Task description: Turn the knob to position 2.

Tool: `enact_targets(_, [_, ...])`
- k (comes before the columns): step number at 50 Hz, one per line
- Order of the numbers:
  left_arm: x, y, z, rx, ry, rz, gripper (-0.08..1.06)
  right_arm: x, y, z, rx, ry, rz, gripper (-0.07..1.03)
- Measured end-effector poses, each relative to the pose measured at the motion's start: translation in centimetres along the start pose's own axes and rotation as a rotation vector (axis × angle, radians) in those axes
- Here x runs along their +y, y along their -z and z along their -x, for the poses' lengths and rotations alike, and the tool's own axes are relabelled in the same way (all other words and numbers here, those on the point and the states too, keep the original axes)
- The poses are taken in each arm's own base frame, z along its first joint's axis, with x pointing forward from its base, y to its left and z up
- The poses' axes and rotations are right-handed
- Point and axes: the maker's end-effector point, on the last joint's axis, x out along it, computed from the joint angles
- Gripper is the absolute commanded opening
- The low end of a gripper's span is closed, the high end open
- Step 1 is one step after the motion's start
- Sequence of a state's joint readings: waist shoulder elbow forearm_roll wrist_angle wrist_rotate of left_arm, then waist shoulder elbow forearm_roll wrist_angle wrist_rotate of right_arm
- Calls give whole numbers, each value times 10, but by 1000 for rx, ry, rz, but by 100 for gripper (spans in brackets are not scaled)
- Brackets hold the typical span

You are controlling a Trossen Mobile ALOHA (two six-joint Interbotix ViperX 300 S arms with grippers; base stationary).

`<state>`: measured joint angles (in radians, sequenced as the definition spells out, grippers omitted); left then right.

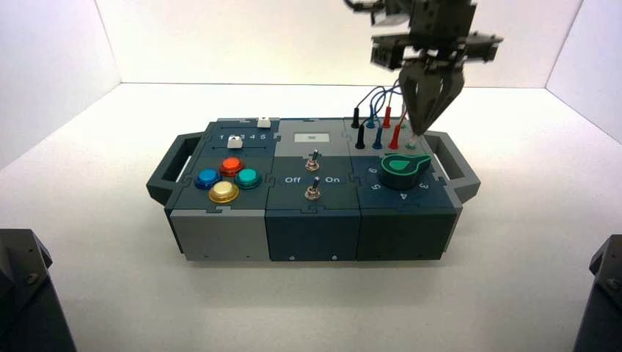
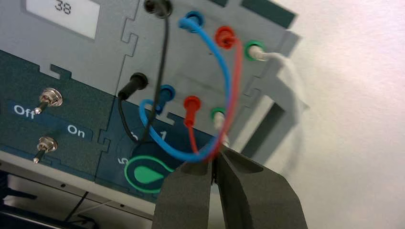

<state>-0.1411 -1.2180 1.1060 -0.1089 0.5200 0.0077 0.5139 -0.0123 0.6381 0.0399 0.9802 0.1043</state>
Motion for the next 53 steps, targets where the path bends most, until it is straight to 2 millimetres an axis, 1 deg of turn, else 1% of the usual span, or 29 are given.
enact_targets(1, [0,0,0,-2,-1,-1,-3,-2,1,4,1,1,-5,-2])
enact_targets(5, [0,0,0,0,0,0,-3,-4,4,10,9,2,-10,-2])
enact_targets(6, [0,0,0,-2,-1,-1,-3,-4,7,14,15,4,-11,-2])
enact_targets(11, [0,0,0,-2,-1,-1,-3,-6,18,23,41,6,-14,-2])
enact_targets(12, [0,0,0,-2,0,0,-3,-6,18,23,42,6,-14,-2])
enact_targets(14, [0,0,0,-2,0,1,-3,-6,28,25,61,7,-16,-2])
enact_targets(17, [0,0,0,-2,-1,-1,-3,-7,36,28,67,6,-16,-2])
enact_targets(21, [0,0,0,-2,-1,-1,-3,-7,43,30,62,4,-18,-2])
enact_targets(41, [0,0,0,-2,-1,-3,-3,-7,47,39,-23,-7,-14,-3])
enact_targets(53, [0,0,0,-2,-2,-9,-3,-8,56,34,-36,-9,-9,-2])
